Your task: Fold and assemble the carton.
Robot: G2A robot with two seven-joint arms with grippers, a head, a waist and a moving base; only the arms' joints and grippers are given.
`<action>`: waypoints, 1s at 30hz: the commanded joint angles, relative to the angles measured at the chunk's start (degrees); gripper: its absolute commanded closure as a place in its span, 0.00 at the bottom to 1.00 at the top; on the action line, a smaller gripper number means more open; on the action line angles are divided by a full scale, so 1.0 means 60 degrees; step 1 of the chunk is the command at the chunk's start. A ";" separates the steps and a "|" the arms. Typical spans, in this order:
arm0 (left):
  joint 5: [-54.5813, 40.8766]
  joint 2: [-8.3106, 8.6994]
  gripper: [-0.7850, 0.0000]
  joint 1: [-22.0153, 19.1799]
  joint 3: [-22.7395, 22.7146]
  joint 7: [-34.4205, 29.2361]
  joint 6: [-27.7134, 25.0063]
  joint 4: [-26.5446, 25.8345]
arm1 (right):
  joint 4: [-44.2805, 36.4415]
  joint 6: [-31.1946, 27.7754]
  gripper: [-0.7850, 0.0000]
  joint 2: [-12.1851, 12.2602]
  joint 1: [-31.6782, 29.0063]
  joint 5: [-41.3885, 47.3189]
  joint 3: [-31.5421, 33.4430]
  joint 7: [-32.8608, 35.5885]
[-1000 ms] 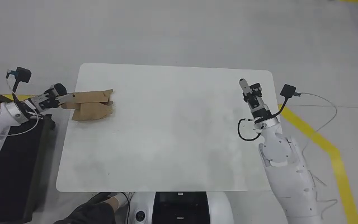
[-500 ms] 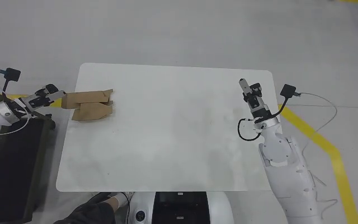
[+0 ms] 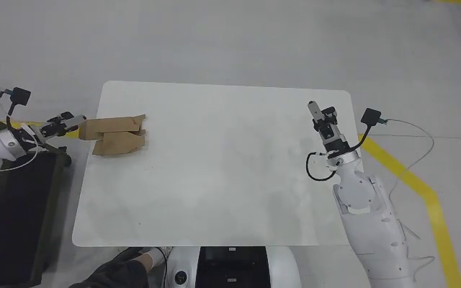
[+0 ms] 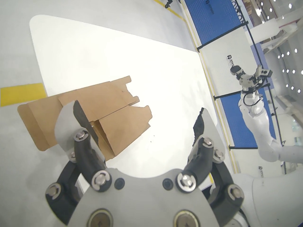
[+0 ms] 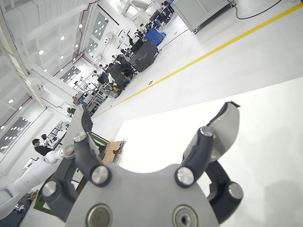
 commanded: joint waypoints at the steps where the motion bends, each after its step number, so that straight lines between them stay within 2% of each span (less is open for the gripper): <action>1: -0.0195 -0.0045 0.00 -0.0246 -0.0007 -0.0391 0.0335 0.0461 | 0.0000 0.0000 0.00 0.0000 0.0000 0.0000 0.0000 0.0000; 8: -0.0251 -0.0330 0.00 -0.1237 0.0221 -0.1076 0.1057 0.2183 | 0.0000 0.0000 0.00 0.0000 0.0000 0.0000 0.0000 0.0000; 17: -0.0398 -0.1197 0.00 -0.2782 0.1123 -0.1884 0.1993 0.4259 | 0.0000 0.0000 0.00 0.0000 0.0000 0.0000 0.0000 0.0000; 24: 0.0238 -0.1876 0.00 -0.3656 0.1780 -0.1461 0.1972 0.5543 | 0.0000 0.0000 0.00 0.0000 0.0000 0.0000 0.0000 0.0000; 30: 0.0636 -0.2322 0.00 -0.4085 0.2112 -0.1228 0.1923 0.6182 | 0.0000 0.0000 0.00 0.0000 0.0000 0.0000 0.0000 0.0000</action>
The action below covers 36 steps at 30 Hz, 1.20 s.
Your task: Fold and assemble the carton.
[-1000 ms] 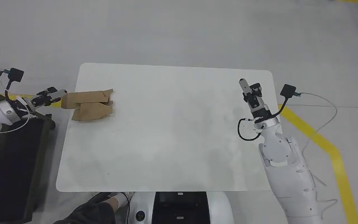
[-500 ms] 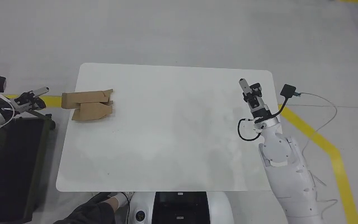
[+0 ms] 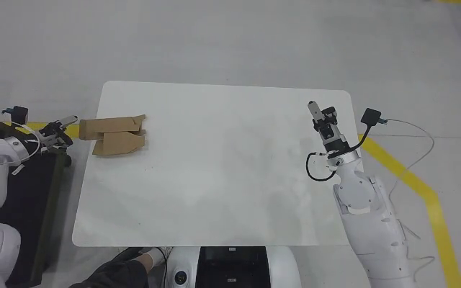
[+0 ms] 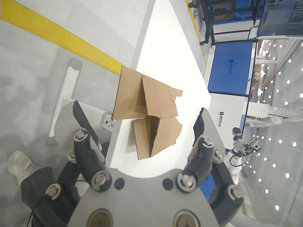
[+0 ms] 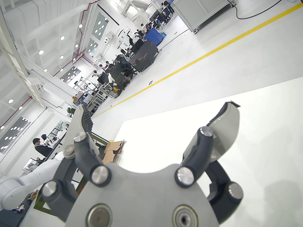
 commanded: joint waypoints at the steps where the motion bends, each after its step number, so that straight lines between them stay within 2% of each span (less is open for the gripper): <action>1: 0.0185 -0.0137 0.00 -0.0121 0.0109 0.0144 -0.0022 0.0165 | 0.0000 0.0000 0.00 0.0000 0.0000 0.0000 0.0000 0.0000; 10: 0.0685 -0.0582 0.00 -0.0484 0.0360 0.0687 -0.0055 0.0621 | 0.0000 0.0000 0.00 0.0000 0.0000 0.0000 0.0000 0.0000; 19: 0.1247 -0.0825 0.22 -0.0560 0.0519 0.1272 0.0176 0.0933 | 0.0000 0.0000 0.00 0.0000 0.0000 0.0000 0.0000 0.0000; 20: 0.1292 -0.0838 0.28 -0.0567 0.0523 0.1317 0.0180 0.0945 | 0.0000 0.0000 0.00 0.0000 0.0000 0.0000 0.0000 0.0000; 22: 0.1292 -0.0838 0.35 -0.0567 0.0523 0.1317 0.0180 0.0945 | 0.0000 0.0000 0.00 0.0000 0.0000 0.0000 0.0000 0.0000; 25: 0.1292 -0.0838 0.40 -0.0567 0.0523 0.1317 0.0180 0.0945 | 0.0000 0.0000 0.00 0.0000 0.0000 0.0000 0.0000 0.0000; 27: 0.1292 -0.0838 0.50 -0.0567 0.0523 0.1317 0.0180 0.0945 | 0.0000 0.0000 0.00 0.0000 0.0000 0.0000 0.0000 0.0000; 31: 0.1292 -0.0838 0.56 -0.0567 0.0523 0.1317 0.0180 0.0945 | 0.0000 0.0000 0.00 0.0000 0.0000 0.0000 0.0000 0.0000; 35: 0.1292 -0.0838 0.77 -0.0567 0.0523 0.1317 0.0180 0.0945 | 0.0000 0.0000 0.00 0.0000 0.0000 0.0000 0.0000 0.0000; 36: 0.1292 -0.0838 0.79 -0.0567 0.0523 0.1317 0.0180 0.0945 | 0.0000 0.0000 0.00 0.0000 0.0000 0.0000 0.0000 0.0000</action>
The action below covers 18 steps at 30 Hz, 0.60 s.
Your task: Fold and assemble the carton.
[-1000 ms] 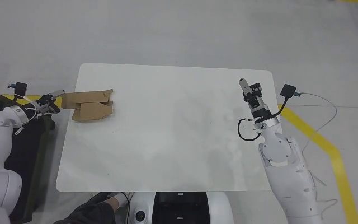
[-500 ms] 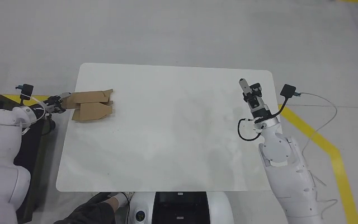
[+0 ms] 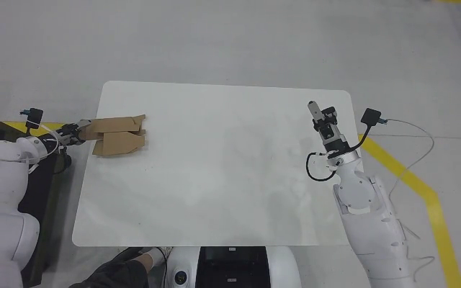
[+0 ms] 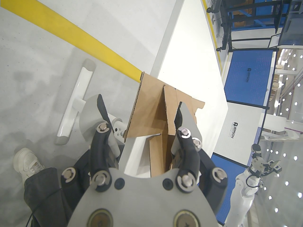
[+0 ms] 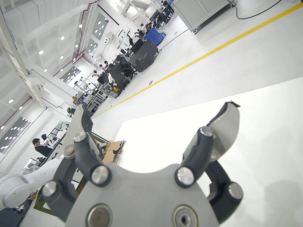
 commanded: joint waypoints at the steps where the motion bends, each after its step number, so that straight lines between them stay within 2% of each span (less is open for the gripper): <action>1: 0.0000 0.0000 0.80 0.0000 0.0000 0.0000 0.0000 0.0000 | 0.0000 0.0000 0.00 0.0000 0.0000 0.0000 0.0000 0.0000; 3: 0.0000 0.0000 0.81 0.0000 0.0000 0.0000 0.0000 0.0000 | 0.0000 0.0000 0.00 0.0000 0.0000 0.0000 0.0000 0.0000; 4: 0.0000 0.0000 0.89 0.0000 0.0000 0.0000 0.0000 0.0000 | 0.0000 0.0000 0.00 0.0000 0.0000 0.0000 0.0000 0.0000; 5: 0.0000 0.0000 0.91 0.0000 0.0000 0.0000 0.0000 0.0000 | 0.0000 0.0000 0.00 0.0000 0.0000 0.0000 0.0000 0.0000; 6: 0.0000 0.0000 0.87 0.0000 0.0000 0.0000 0.0000 0.0000 | 0.0000 0.0000 0.00 0.0000 0.0000 0.0000 0.0000 0.0000; 7: 0.0000 0.0000 0.66 0.0000 0.0000 0.0000 0.0000 0.0000 | 0.0000 0.0000 0.00 0.0000 0.0000 0.0000 0.0000 0.0000; 9: 0.0000 0.0000 0.00 0.0000 0.0000 0.0000 0.0000 0.0000 | 0.0000 0.0000 0.00 0.0000 0.0000 0.0000 0.0000 0.0000; 18: 0.0000 0.0000 0.00 0.0000 0.0000 0.0000 0.0000 0.0000 | 0.0000 0.0000 0.00 0.0000 0.0000 0.0000 0.0000 0.0000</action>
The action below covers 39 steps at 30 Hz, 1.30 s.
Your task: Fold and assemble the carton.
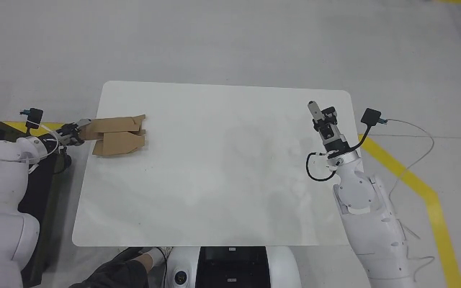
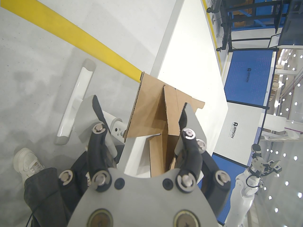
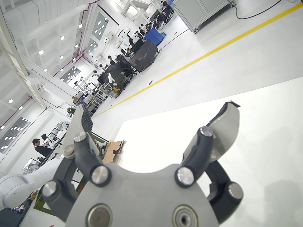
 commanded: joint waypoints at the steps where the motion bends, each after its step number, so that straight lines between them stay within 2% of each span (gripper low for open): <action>1: 0.0000 0.0000 0.00 0.0000 0.0000 0.0000 0.0000 0.0000 | 0.0000 0.0000 0.00 0.0000 0.0000 0.0000 0.0000 0.0000; 6: 0.0006 -0.0001 0.00 0.0020 -0.0002 0.0059 0.0025 -0.0025 | 0.0000 0.0000 0.00 0.0000 0.0000 0.0000 0.0000 0.0000; 15: 0.0279 0.0083 0.00 0.0518 -0.0127 0.1115 0.0796 -0.0864 | 0.0000 0.0000 0.00 0.0000 0.0000 0.0000 0.0000 0.0000; 21: 0.0221 0.0131 0.00 0.0814 -0.0320 0.1504 0.0868 -0.1123 | 0.0000 0.0000 0.00 0.0000 0.0000 0.0000 0.0000 0.0000; 22: 0.0189 0.0140 0.07 0.0856 -0.0360 0.1510 0.0862 -0.1150 | 0.0000 0.0000 0.00 0.0000 0.0000 0.0000 0.0000 0.0000; 25: 0.0066 0.0167 0.53 0.0953 -0.0487 0.1422 0.0873 -0.1227 | 0.0000 0.0000 0.00 0.0000 0.0000 0.0000 0.0000 0.0000; 28: 0.0009 0.0196 0.72 0.1022 -0.0586 0.1220 0.0867 -0.1328 | 0.0000 0.0000 0.00 0.0000 0.0000 0.0000 0.0000 0.0000; 33: 0.0040 0.0228 0.81 0.1095 -0.0712 0.1157 0.0908 -0.1482 | 0.0000 0.0000 0.00 0.0000 0.0000 0.0000 0.0000 0.0000; 39: 0.0118 0.0269 0.83 0.1144 -0.0863 0.1139 0.0930 -0.1613 | 0.0000 0.0000 0.00 0.0000 0.0000 0.0000 0.0000 0.0000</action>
